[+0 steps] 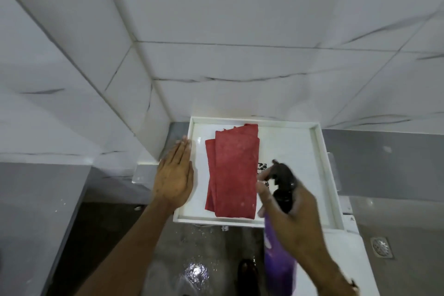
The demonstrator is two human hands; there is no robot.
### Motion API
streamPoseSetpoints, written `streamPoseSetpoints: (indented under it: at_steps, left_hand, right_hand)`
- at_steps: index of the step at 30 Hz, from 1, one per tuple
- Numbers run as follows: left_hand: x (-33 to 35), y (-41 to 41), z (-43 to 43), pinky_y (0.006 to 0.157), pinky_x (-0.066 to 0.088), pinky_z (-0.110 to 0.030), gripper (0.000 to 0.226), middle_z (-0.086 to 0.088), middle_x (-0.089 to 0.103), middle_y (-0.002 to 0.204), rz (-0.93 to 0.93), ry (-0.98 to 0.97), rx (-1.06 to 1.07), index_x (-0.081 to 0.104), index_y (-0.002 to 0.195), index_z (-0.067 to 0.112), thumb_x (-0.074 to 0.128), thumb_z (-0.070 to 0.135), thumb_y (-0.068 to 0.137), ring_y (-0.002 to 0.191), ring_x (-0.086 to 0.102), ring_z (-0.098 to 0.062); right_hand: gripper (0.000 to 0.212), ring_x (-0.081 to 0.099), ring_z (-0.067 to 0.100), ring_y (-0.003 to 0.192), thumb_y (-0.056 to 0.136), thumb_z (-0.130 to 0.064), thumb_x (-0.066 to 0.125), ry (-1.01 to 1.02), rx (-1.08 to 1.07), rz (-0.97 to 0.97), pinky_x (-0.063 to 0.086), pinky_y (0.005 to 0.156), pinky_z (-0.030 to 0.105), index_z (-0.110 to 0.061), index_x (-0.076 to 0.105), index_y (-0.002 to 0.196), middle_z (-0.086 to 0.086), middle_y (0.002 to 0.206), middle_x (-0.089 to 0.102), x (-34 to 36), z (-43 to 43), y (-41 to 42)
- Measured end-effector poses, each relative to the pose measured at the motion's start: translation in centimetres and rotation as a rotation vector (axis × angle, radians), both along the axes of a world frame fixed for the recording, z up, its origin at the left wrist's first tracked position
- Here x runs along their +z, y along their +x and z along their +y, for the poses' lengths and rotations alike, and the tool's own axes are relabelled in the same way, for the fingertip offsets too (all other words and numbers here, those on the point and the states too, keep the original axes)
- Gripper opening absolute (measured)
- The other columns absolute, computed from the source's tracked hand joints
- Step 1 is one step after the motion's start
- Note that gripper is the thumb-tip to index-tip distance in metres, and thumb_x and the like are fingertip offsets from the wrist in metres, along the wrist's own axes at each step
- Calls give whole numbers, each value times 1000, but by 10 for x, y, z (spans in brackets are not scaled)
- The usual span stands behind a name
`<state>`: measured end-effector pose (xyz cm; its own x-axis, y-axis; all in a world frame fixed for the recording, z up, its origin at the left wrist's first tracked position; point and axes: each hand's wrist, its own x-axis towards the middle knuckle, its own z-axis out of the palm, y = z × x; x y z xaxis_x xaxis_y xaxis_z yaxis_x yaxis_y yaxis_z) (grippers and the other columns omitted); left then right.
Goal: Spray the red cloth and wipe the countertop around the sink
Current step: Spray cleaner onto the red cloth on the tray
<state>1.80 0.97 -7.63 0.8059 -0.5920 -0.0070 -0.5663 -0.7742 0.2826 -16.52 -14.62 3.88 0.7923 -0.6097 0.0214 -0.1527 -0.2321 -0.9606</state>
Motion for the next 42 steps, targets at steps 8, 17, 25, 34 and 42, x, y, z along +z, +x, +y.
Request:
streamPoseSetpoints:
  at_steps: [8, 17, 25, 34, 42]
  left_hand:
    - [-3, -1, 2, 121, 4, -35, 62, -5, 9, 161, -22, 14, -6, 9, 150, 11, 16, 37, 94, 148, 3, -17]
    - [-7, 0, 4, 118, 2, -31, 60, -3, 11, 161, -36, -8, 0, 11, 150, 13, 19, 36, 95, 143, -3, -11]
    - [-5, 0, 4, 122, 8, -38, 62, -3, 11, 161, -1, -6, 1, 11, 150, 13, 17, 38, 94, 148, 6, -18]
    - [-4, 0, 4, 122, 12, -40, 63, -4, 12, 161, 4, 2, -2, 11, 150, 12, 14, 39, 93, 148, 7, -18]
    - [-4, 0, 4, 121, 16, -42, 61, -6, 16, 160, 12, -36, -8, 16, 149, 10, 19, 36, 94, 148, 11, -20]
  right_hand:
    - [22, 68, 13, 70, 81, -49, 62, 41, 22, 344, 43, 60, 8, -27, 60, 78, -2, 69, 69, -47, 16, 8]
    - [18, 62, 0, 61, 81, -45, 65, -40, -28, 321, 41, 55, 3, -30, 58, 75, -16, 68, 62, -47, 13, 16]
    - [28, 58, 2, 61, 83, -48, 63, -94, 66, 393, 39, 53, 6, -31, 50, 64, -14, 63, 59, -44, 21, 16]
    - [24, 68, 11, 63, 80, -54, 62, -73, 67, 453, 47, 59, 13, -33, 55, 70, -5, 65, 68, -50, 38, -5]
    - [27, 60, 5, 59, 83, -47, 63, -137, 14, 390, 39, 51, 5, -23, 58, 70, -10, 61, 61, -34, 11, 21]
